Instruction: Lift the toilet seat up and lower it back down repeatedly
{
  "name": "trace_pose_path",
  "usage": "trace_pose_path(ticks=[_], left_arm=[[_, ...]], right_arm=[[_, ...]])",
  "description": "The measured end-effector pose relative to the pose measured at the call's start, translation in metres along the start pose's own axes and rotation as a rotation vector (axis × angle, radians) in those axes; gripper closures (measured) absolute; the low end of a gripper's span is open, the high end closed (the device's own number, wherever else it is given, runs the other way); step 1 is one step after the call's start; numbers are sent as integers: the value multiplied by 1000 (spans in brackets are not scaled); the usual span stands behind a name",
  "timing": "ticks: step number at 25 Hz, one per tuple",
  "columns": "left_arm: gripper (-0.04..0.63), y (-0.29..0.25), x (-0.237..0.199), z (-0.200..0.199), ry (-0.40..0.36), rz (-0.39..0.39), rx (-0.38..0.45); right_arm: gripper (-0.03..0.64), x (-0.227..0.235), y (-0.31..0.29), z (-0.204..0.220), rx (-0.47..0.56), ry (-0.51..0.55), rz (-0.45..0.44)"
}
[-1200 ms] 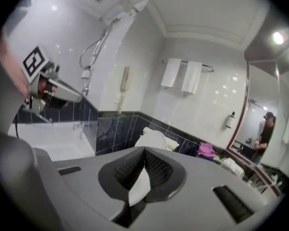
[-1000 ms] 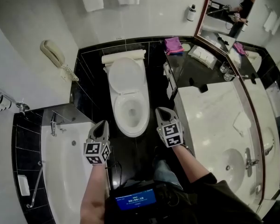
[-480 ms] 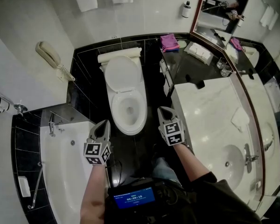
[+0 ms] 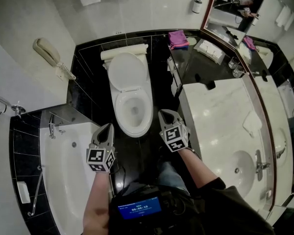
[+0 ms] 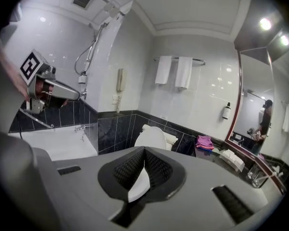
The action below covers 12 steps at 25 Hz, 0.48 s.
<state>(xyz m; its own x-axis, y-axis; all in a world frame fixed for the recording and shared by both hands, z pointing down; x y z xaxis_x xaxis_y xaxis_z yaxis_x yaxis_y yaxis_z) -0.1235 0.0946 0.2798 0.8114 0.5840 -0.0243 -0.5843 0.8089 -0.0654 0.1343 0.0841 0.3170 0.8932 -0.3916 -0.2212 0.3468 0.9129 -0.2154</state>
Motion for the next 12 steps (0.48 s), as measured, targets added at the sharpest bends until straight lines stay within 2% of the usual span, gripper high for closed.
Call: trace_pose_path(ticks=[2,6,7,9,12], left_arm=[[595,-1,1,6,5,-5,-5],[595,-7,-1,25,24,-25,-18],[595,-8,-3,31,29,-32,-22],[595,-11,-8,46,31,-43,-34],[595,-20,-18,74,25,-55,-44]], right_arm=[[595,-9,-7,7,-19,96,-35],[591,-29,-27,27,-72,354,-108],[568,-35,-33,33,-82,403,-131],[511,-50,-48,47,-101,470,-182],[479,-73,-73,75,-119,538,-251]])
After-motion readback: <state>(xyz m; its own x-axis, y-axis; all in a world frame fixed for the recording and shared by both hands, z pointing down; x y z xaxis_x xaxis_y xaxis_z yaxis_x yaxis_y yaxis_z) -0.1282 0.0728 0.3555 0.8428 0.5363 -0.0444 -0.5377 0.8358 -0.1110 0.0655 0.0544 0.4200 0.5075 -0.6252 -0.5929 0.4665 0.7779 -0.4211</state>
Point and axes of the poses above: the fingertips, and each gripper's own axes: y backward along the fingers, x to its right, z out of its underside, the point moved 4 cm from there along y, backward along the fingers, and after that the axes turned 13 degrees about x, right-handed, at the moved point
